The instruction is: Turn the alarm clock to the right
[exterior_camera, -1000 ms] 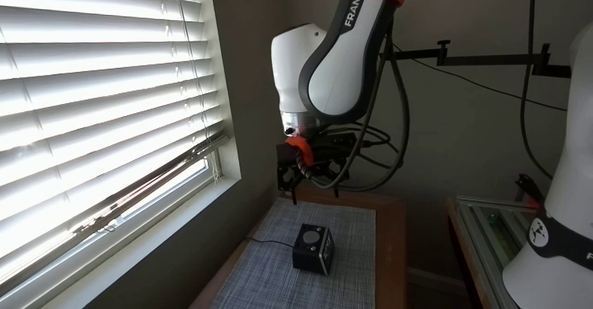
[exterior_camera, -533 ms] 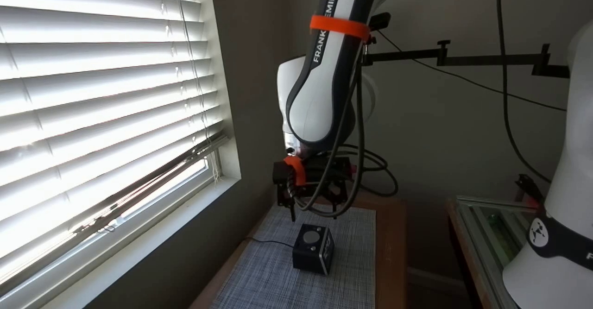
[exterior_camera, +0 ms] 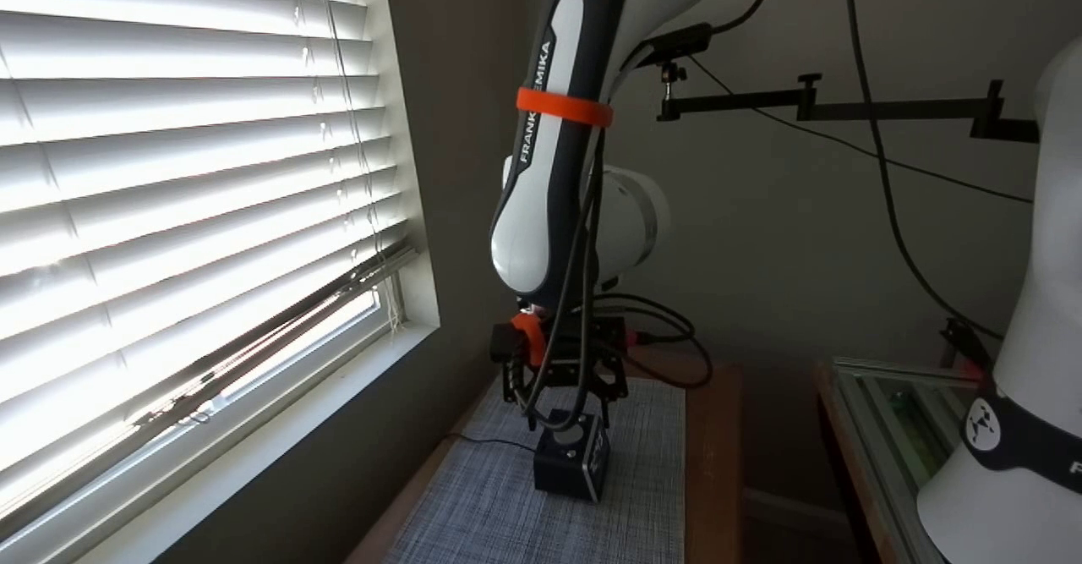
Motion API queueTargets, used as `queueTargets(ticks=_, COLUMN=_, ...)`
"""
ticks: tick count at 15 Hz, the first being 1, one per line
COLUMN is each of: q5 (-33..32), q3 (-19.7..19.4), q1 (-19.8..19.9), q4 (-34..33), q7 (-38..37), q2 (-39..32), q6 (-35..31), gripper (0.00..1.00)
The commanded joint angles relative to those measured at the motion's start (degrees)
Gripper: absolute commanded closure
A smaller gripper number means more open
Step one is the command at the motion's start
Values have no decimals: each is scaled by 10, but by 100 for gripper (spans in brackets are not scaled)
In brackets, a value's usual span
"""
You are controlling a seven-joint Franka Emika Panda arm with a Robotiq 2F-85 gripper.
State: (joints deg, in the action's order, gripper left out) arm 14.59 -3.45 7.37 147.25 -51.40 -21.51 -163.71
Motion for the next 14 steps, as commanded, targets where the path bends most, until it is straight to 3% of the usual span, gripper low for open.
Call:
queueTargets(ticks=1, q5=46, q3=6, q1=6, q4=-33, q7=39, q2=-43, q6=-14, gripper=0)
queueTargets(ticks=14, q5=80, q3=-3, q1=5, q4=-80, q7=48, q2=-102, q6=-17, gripper=0)
